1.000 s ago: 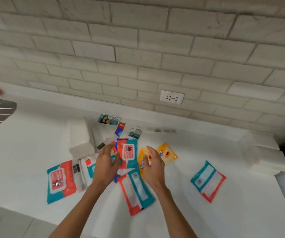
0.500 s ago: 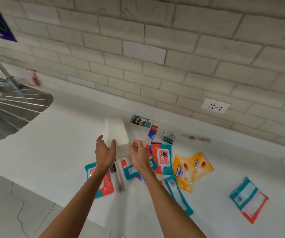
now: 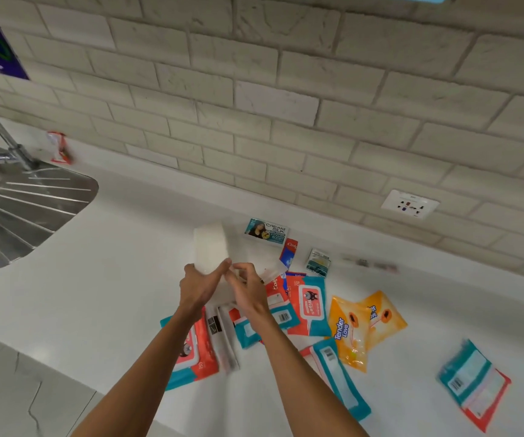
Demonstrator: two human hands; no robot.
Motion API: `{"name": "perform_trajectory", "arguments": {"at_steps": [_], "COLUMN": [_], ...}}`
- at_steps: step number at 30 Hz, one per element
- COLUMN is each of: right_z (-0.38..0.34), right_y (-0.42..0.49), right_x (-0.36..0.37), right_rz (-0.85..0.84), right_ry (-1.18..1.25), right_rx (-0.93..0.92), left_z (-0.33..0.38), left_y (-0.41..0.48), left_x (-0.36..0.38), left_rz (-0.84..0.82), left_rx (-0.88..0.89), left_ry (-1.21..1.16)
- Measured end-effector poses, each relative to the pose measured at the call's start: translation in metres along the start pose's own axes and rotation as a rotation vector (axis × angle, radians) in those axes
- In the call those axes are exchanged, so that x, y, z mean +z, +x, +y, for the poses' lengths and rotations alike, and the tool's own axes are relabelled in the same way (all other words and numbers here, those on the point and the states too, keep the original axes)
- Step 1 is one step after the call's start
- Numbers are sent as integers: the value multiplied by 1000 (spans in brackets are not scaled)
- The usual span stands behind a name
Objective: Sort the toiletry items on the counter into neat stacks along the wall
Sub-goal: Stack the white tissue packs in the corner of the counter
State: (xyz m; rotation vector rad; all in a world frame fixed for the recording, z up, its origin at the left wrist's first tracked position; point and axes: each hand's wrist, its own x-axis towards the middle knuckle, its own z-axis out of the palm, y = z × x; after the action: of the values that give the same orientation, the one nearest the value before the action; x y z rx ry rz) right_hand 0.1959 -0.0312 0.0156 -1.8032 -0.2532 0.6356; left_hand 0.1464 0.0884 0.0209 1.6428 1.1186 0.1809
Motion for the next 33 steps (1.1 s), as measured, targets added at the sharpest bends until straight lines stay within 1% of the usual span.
{"name": "perform_trajectory", "arguments": {"at_steps": [4, 8, 10, 13, 15, 17, 19, 21, 23, 27, 29, 33], "right_z": [-2, 2, 2, -3, -11, -19, -22, -18, -13, -1, 5, 21], "right_y": [-6, -8, -10, -17, -25, -35, -45, -54, -63, -83, -94, -116], "right_x": [0, -3, -7, -13, -18, -24, -34, -46, -59, -91, -108, -146], "right_rz": [-39, -49, -19, 74, 114, 100, 72, 69, 96, 205, 254, 358], "right_ry": [-19, -49, -43, 20, 111, 261, 380, 445, 455, 473, 498, 525], "right_rx": [-41, -106, -142, -167, -135, -63, 22, 67, 87, 112, 112, 113], "left_z": [-2, -5, -3, 1, 5, 9, 12, 15, 19, 25, 28, 32], "left_y": [9, 12, 9, -3, -16, -31, -47, -60, -76, -107, -118, -148], "left_x": [-7, -12, -14, -13, -9, -4, 3, 11, 20, 44, 58, 93], "left_rz": [0, 4, -6, -57, -108, -179, -231, -259, -297, -409, -440, -554], "left_rx": [-60, -79, -84, -65, -30, -18, 5, 41, 72, 110, 112, 103], "left_ry": [13, -17, -64, -170, -261, -341, -360, -333, -294, -275, -261, -218]}}
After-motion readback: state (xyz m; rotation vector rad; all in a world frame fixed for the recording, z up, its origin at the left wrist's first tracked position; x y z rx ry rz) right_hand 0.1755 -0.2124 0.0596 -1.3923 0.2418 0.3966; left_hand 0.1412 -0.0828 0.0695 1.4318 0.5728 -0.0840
